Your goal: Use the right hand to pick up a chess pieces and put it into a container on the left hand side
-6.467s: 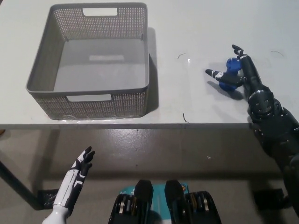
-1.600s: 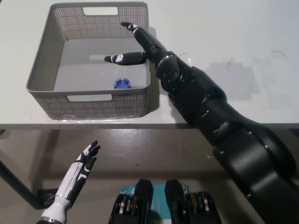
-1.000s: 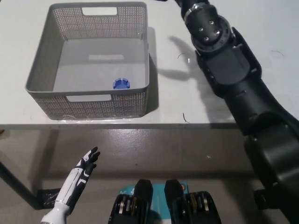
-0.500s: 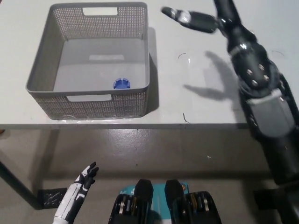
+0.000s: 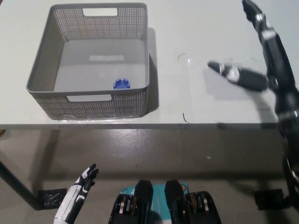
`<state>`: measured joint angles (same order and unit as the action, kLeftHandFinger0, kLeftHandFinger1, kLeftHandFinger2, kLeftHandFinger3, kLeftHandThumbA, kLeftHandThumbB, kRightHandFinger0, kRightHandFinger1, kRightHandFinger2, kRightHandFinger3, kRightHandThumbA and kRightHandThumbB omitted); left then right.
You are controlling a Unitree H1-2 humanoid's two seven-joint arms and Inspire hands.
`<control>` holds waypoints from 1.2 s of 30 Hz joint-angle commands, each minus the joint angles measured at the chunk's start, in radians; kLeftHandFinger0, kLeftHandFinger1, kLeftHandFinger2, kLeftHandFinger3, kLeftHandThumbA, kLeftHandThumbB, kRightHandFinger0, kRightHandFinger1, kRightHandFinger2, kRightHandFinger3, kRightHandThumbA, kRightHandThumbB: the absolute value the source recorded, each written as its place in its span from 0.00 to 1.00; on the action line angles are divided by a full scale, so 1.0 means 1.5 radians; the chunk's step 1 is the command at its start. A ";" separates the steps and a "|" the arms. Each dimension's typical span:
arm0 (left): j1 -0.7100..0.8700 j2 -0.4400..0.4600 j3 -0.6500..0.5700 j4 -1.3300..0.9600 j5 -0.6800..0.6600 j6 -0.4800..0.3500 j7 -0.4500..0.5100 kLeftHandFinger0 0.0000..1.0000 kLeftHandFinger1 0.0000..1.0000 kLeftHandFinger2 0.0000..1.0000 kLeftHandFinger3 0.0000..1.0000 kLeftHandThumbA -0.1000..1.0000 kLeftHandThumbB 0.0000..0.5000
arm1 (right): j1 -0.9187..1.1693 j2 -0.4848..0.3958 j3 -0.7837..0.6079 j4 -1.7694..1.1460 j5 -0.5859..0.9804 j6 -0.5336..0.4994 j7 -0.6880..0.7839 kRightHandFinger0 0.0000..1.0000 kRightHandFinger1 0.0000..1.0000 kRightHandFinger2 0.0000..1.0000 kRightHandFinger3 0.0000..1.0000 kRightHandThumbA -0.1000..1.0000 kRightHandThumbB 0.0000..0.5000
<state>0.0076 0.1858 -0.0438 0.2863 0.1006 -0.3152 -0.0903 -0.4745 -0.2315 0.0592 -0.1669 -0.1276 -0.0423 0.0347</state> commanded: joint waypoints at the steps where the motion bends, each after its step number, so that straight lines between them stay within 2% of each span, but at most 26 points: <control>1: 0.015 -0.008 0.019 -0.015 0.002 -0.059 0.034 1.00 1.00 1.00 1.00 1.00 0.55 | 0.122 -0.013 -0.008 -0.218 0.081 -0.013 0.033 1.00 1.00 1.00 1.00 1.00 0.52; 2: 0.017 -0.006 0.019 -0.017 0.000 -0.055 0.031 1.00 1.00 1.00 1.00 1.00 0.57 | 0.148 -0.007 -0.002 -0.198 0.080 -0.030 0.032 1.00 1.00 1.00 1.00 1.00 0.47; 4: 0.014 -0.006 0.020 -0.016 -0.004 -0.052 0.029 1.00 1.00 1.00 1.00 1.00 0.59 | 0.180 0.007 0.003 -0.155 0.067 -0.052 0.025 1.00 1.00 1.00 1.00 1.00 0.51; 7: 0.018 -0.007 0.021 -0.017 0.000 -0.058 0.030 1.00 1.00 1.00 1.00 1.00 0.56 | 0.221 0.024 0.005 -0.104 0.062 -0.069 0.020 1.00 1.00 1.00 1.00 1.00 0.53; 9: 0.019 -0.010 0.021 -0.016 -0.002 -0.059 0.032 1.00 1.00 1.00 1.00 1.00 0.56 | 0.246 0.034 0.007 -0.053 0.052 -0.107 0.013 1.00 1.00 1.00 1.00 1.00 0.49; 11: 0.023 -0.009 0.022 -0.019 -0.004 -0.055 0.030 1.00 1.00 1.00 1.00 1.00 0.58 | 0.273 0.041 0.013 -0.017 0.048 -0.135 0.016 1.00 1.00 1.00 1.00 1.00 0.54; 12: 0.023 -0.008 0.023 -0.019 -0.005 -0.057 0.030 1.00 1.00 1.00 1.00 1.00 0.58 | 0.276 0.041 0.014 -0.010 0.048 -0.144 0.018 1.00 1.00 1.00 1.00 0.99 0.50; 14: 0.019 -0.007 0.026 -0.013 -0.008 -0.063 0.031 1.00 1.00 1.00 1.00 1.00 0.58 | 0.294 0.045 0.017 0.019 0.063 -0.159 0.027 1.00 1.00 1.00 1.00 0.96 0.55; 17: 0.020 -0.008 0.028 -0.013 -0.010 -0.060 0.031 1.00 1.00 1.00 1.00 1.00 0.59 | 0.311 0.050 0.020 0.053 0.074 -0.181 0.031 1.00 1.00 1.00 1.00 0.94 0.51; 20: 0.015 -0.010 0.031 -0.007 -0.006 -0.062 0.033 1.00 1.00 1.00 1.00 1.00 0.59 | 0.332 0.061 0.023 0.105 0.093 -0.191 0.036 1.00 1.00 1.00 1.00 0.93 0.42; 23: 0.015 -0.010 0.032 -0.005 -0.003 -0.064 0.033 1.00 1.00 1.00 1.00 1.00 0.59 | 0.333 0.064 0.021 0.113 0.093 -0.196 0.040 1.00 1.00 1.00 1.00 0.94 0.41; 25: 0.018 -0.010 0.034 -0.005 -0.011 -0.065 0.029 1.00 1.00 1.00 1.00 1.00 0.57 | 0.345 0.079 0.022 0.154 0.087 -0.202 0.034 1.00 1.00 1.00 1.00 0.97 0.36; 27: 0.018 -0.010 0.034 -0.005 -0.011 -0.066 0.028 1.00 1.00 1.00 1.00 1.00 0.57 | 0.344 0.080 0.021 0.156 0.087 -0.206 0.035 1.00 1.00 1.00 1.00 0.97 0.36; 29: 0.024 -0.010 0.035 -0.002 -0.012 -0.066 0.026 1.00 1.00 1.00 1.00 1.00 0.59 | 0.358 0.092 0.023 0.199 0.104 -0.206 0.044 1.00 1.00 1.00 1.00 0.95 0.21; 33: 0.020 -0.009 0.036 0.003 -0.005 -0.071 0.030 1.00 1.00 1.00 1.00 1.00 0.57 | 0.352 0.092 0.021 0.220 0.108 -0.212 0.052 1.00 1.00 1.00 1.00 0.94 0.22; 34: 0.026 -0.011 0.037 -0.001 -0.006 -0.068 0.032 1.00 1.00 1.00 1.00 1.00 0.56 | 0.360 0.096 0.020 0.218 0.141 -0.194 0.069 1.00 1.00 1.00 1.00 0.94 0.29; 36: 0.024 -0.011 0.037 0.001 -0.004 -0.069 0.032 1.00 1.00 1.00 1.00 1.00 0.58 | 0.363 0.096 0.019 0.212 0.134 -0.189 0.066 1.00 1.00 1.00 1.00 0.95 0.28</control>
<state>0.0445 0.1742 0.0066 0.2916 0.0975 -0.3751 -0.0612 0.0673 -0.0965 0.0915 0.1705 0.0171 -0.2844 0.0994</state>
